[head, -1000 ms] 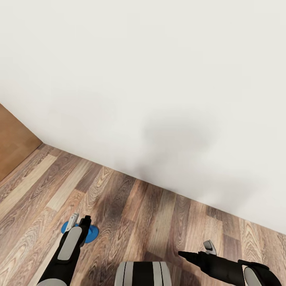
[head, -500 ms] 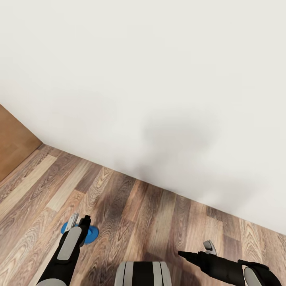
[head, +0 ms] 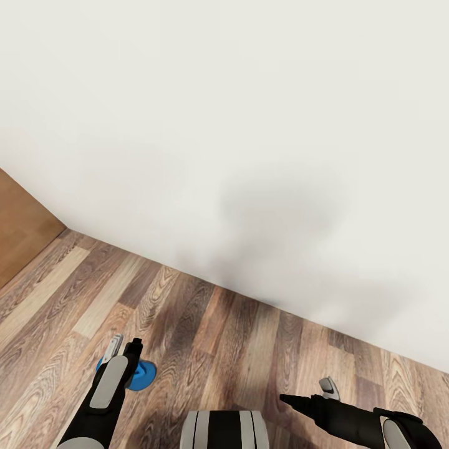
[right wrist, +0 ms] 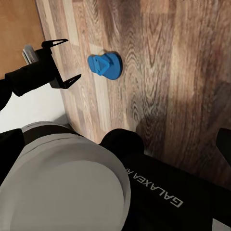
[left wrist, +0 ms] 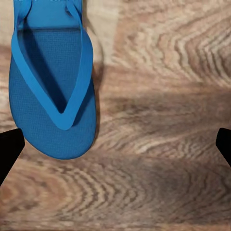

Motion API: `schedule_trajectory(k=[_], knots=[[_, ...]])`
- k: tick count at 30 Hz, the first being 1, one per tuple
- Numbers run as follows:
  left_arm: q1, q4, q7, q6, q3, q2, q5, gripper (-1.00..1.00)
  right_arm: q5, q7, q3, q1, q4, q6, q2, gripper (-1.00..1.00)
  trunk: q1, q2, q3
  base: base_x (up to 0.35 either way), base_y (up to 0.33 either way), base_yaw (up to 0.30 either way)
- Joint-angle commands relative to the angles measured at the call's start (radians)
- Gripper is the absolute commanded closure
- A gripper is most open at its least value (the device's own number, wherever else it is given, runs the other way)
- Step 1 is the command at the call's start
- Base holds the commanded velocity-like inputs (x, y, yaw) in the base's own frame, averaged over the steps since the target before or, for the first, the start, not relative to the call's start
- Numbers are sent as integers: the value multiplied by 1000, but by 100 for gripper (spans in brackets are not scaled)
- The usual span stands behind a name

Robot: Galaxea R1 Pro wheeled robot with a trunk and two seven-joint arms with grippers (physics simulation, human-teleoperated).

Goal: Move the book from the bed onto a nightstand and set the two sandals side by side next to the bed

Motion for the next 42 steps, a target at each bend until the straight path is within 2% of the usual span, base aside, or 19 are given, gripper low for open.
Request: schedule_trajectory(k=[1,42], knots=[[0,-2,4,6,3,-1,2,-100,1,4,-1,0,0,4,0,-100,0,0,-1,3,2,0],[0,0,5,4,6,-1,2,-100,1,4,-1,0,-2,4,0,-100,0,0,-1,6,0,0]])
